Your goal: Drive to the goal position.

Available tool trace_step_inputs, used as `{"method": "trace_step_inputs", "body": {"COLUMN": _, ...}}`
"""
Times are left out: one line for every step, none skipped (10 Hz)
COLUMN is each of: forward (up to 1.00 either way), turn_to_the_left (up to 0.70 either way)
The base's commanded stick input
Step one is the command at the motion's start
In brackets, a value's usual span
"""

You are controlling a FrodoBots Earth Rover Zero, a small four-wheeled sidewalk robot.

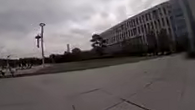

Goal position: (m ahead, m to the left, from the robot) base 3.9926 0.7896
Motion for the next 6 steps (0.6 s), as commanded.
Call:
{"method": "trace_step_inputs", "body": {"forward": 1.00, "turn_to_the_left": -0.36}}
{"method": "trace_step_inputs", "body": {"forward": 1.00, "turn_to_the_left": -0.36}}
{"method": "trace_step_inputs", "body": {"forward": 1.00, "turn_to_the_left": -0.36}}
{"method": "trace_step_inputs", "body": {"forward": 1.00, "turn_to_the_left": -0.36}}
{"method": "trace_step_inputs", "body": {"forward": 1.00, "turn_to_the_left": -0.36}}
{"method": "trace_step_inputs", "body": {"forward": 1.00, "turn_to_the_left": -0.36}}
